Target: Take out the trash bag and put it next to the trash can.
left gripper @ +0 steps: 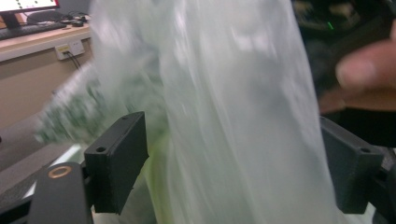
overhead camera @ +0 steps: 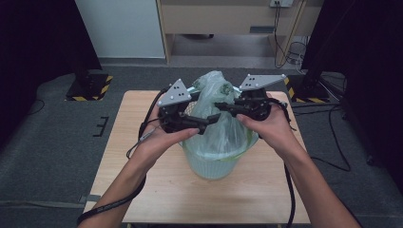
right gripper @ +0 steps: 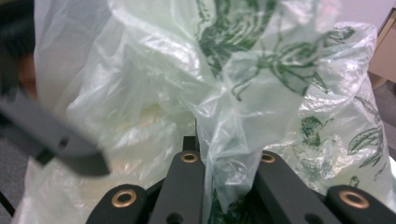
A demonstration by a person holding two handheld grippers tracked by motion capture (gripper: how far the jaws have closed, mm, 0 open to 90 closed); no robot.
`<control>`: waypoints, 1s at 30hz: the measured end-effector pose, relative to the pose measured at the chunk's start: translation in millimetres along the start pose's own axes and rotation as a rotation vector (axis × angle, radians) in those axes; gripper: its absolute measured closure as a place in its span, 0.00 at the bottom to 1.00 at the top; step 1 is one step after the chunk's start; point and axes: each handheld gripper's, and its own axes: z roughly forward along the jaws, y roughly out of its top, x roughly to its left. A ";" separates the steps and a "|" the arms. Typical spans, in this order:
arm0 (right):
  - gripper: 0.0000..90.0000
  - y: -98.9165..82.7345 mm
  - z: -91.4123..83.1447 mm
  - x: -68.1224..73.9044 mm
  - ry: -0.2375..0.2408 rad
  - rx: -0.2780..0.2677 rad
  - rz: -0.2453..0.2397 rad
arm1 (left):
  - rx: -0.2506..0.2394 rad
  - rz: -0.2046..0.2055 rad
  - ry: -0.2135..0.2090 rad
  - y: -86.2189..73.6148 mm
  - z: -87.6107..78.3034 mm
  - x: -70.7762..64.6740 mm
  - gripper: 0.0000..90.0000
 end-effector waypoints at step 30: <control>0.98 5.4 -5.7 6.4 0.040 0.021 0.003 | 0.003 -0.138 -0.086 14.0 -11.0 4.5 0.99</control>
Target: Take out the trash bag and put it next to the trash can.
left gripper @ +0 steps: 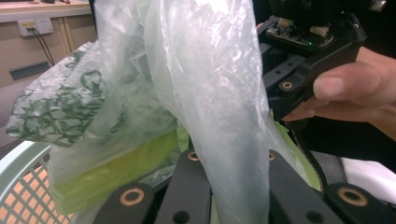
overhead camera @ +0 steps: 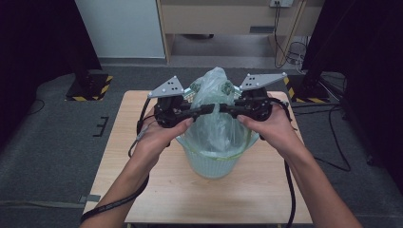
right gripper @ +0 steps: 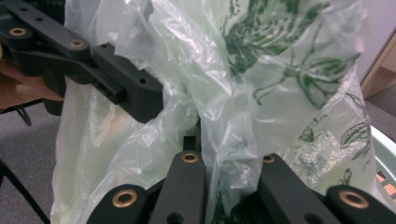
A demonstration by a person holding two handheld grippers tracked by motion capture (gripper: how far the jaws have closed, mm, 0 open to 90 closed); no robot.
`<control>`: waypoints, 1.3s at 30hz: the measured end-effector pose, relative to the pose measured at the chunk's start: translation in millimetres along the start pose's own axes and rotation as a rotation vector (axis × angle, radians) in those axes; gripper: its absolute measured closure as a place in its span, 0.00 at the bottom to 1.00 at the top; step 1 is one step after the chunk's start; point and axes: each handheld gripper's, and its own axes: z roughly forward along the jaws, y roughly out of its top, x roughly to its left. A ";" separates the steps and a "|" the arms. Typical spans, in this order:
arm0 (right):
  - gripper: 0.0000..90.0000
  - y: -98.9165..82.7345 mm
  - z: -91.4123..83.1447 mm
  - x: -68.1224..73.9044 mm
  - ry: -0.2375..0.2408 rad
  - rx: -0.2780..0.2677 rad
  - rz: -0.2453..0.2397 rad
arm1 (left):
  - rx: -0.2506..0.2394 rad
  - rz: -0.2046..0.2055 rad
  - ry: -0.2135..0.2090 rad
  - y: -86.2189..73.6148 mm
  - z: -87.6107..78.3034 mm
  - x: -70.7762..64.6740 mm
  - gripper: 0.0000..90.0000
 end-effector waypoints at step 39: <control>0.60 3.4 16.2 3.7 -0.019 -0.047 -0.049 | -0.021 -0.053 -0.011 12.4 3.5 17.7 0.94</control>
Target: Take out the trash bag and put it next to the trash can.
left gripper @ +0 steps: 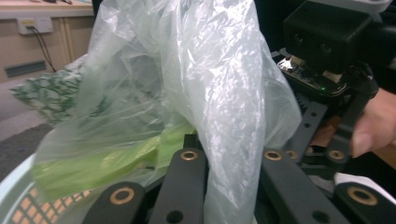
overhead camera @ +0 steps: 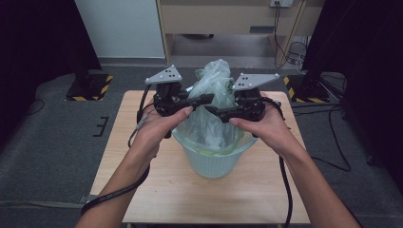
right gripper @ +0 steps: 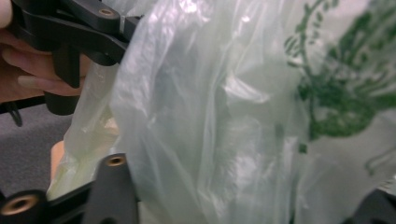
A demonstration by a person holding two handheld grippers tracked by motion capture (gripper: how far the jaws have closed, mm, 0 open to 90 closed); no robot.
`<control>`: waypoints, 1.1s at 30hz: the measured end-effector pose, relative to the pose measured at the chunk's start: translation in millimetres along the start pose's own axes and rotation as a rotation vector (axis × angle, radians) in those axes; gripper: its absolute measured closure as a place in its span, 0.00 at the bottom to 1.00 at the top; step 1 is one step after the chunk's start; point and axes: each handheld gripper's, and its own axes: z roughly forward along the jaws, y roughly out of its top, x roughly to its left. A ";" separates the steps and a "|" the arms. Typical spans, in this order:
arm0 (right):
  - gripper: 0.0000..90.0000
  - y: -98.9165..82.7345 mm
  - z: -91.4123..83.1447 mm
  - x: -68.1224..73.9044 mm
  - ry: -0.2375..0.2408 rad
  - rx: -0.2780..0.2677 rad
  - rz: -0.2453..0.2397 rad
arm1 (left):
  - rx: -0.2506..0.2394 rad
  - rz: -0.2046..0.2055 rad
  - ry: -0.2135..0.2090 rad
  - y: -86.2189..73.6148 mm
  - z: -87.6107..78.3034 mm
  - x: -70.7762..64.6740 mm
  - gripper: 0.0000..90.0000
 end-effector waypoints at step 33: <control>0.97 19.3 -3.6 1.1 -0.013 -0.052 0.033 | 0.067 0.203 0.173 -21.7 37.0 -5.8 0.37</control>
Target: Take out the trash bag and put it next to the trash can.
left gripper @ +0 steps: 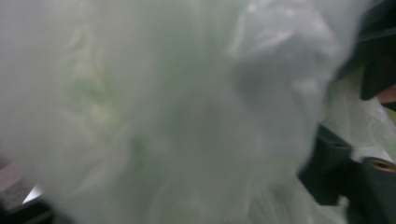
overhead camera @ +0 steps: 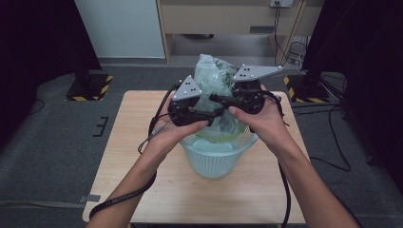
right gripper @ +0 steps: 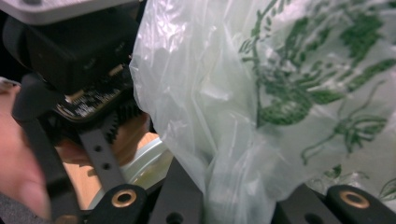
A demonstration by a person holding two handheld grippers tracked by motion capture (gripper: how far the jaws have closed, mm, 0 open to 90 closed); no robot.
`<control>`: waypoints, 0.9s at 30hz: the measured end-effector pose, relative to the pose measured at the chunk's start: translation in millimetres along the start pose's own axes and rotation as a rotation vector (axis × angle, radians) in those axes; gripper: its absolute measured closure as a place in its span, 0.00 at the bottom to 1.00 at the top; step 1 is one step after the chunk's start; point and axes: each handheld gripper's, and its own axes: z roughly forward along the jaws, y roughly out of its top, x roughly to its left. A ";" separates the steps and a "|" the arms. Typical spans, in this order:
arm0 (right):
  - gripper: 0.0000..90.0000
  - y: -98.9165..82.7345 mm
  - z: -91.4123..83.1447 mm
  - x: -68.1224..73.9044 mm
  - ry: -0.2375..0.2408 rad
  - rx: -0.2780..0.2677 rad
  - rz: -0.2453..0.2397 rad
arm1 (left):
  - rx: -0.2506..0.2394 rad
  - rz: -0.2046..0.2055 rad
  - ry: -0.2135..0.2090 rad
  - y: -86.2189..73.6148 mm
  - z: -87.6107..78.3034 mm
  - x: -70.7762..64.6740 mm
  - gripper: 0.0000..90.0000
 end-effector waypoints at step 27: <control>0.33 -5.2 -6.0 2.3 -0.107 -0.019 0.000 | -0.002 -0.107 0.073 -4.4 -2.5 10.1 0.98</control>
